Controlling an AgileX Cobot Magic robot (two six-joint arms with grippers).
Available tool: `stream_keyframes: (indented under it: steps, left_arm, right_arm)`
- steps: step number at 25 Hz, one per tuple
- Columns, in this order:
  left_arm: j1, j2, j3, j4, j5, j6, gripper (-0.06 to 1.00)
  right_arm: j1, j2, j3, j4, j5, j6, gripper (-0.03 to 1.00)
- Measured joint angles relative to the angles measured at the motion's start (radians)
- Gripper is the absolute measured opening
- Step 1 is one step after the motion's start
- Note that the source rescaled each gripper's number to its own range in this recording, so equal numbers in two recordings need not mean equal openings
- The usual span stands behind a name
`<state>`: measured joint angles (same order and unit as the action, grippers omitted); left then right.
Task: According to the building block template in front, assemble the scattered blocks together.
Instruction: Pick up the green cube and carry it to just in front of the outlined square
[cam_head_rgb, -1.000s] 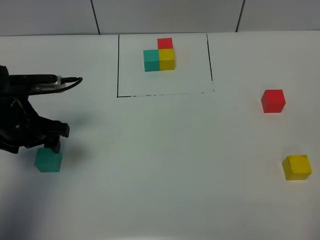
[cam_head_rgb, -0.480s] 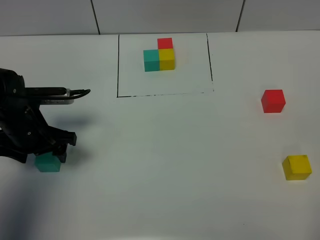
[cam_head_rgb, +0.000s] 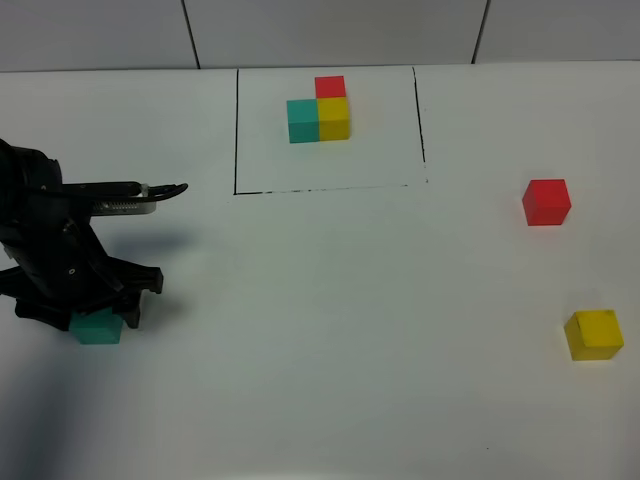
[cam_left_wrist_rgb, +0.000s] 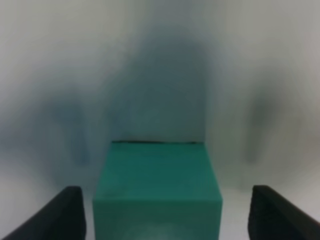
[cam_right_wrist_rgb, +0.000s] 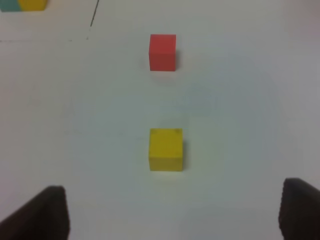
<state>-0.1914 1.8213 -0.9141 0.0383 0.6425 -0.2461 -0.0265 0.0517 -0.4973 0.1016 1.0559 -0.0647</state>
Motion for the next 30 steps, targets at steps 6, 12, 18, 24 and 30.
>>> stream_keyframes:
  steps: [6, 12, 18, 24, 30]
  left_arm:
    - [0.000, 0.000, 0.000, 0.000, 0.007, 0.000, 0.00]
    - [0.000, -0.002, -0.001, 0.000, 0.008, 0.030, 0.00]
    - [0.000, -0.008, -0.072, -0.008, 0.031, 0.179, 0.00]
    - [-0.021, -0.013, -0.157, -0.093, 0.152, 0.333, 0.00]
    - [-0.111, -0.013, -0.160, -0.038, 0.140, 0.441, 0.00]
  right_arm:
    - [0.000, 0.000, 0.000, 0.000, 0.000, 0.000, 0.72]
    - [0.000, 0.000, 0.000, 0.000, 0.000, 0.000, 0.72]
    - [0.000, 0.000, 0.000, 0.000, 0.000, 0.000, 0.72]
    - [0.000, 0.000, 0.000, 0.000, 0.000, 0.000, 0.72]
    - [0.000, 0.000, 0.000, 0.000, 0.000, 0.000, 0.72]
